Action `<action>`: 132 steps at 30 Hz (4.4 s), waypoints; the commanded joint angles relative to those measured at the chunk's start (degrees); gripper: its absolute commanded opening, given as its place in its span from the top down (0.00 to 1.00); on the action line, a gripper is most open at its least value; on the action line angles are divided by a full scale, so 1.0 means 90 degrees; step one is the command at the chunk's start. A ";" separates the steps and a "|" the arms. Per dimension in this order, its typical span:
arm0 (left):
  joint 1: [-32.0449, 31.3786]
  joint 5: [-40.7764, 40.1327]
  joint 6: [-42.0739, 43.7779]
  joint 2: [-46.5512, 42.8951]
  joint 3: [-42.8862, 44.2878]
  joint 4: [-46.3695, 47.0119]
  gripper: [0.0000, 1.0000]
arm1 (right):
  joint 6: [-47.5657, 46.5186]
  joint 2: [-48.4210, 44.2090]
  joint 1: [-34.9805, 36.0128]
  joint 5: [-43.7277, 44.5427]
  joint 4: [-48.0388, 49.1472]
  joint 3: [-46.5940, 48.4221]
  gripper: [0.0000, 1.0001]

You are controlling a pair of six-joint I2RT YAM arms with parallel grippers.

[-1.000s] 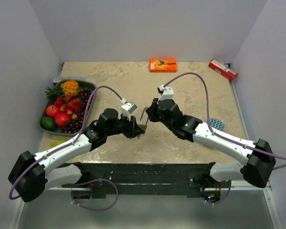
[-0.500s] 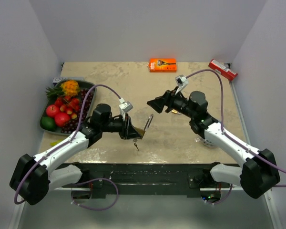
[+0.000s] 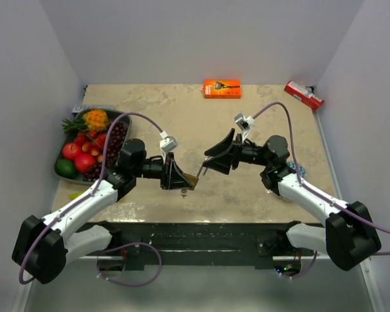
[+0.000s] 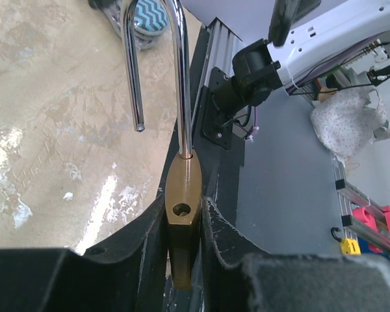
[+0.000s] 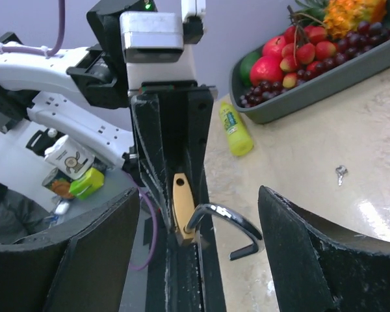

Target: Unlock with the key

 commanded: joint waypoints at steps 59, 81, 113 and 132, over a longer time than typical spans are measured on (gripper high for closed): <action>0.0589 -0.3139 -0.1079 0.4041 0.0476 0.2496 0.07 | -0.1583 0.3535 0.0051 0.5471 -0.3562 0.1884 0.43; 0.0628 -0.4858 0.0591 -0.0248 0.1580 -0.2288 0.01 | -0.0236 0.3356 0.2433 0.6857 -0.4694 0.2165 0.28; 0.0696 -0.6148 0.1315 -0.1420 0.1062 -0.2535 0.01 | -0.0206 0.5818 0.3381 0.9182 -0.7517 0.5350 0.23; 0.1282 -0.6157 0.1227 -0.1577 0.0935 -0.2476 0.01 | -0.0811 0.6110 0.2777 0.8567 -0.7009 0.5699 0.69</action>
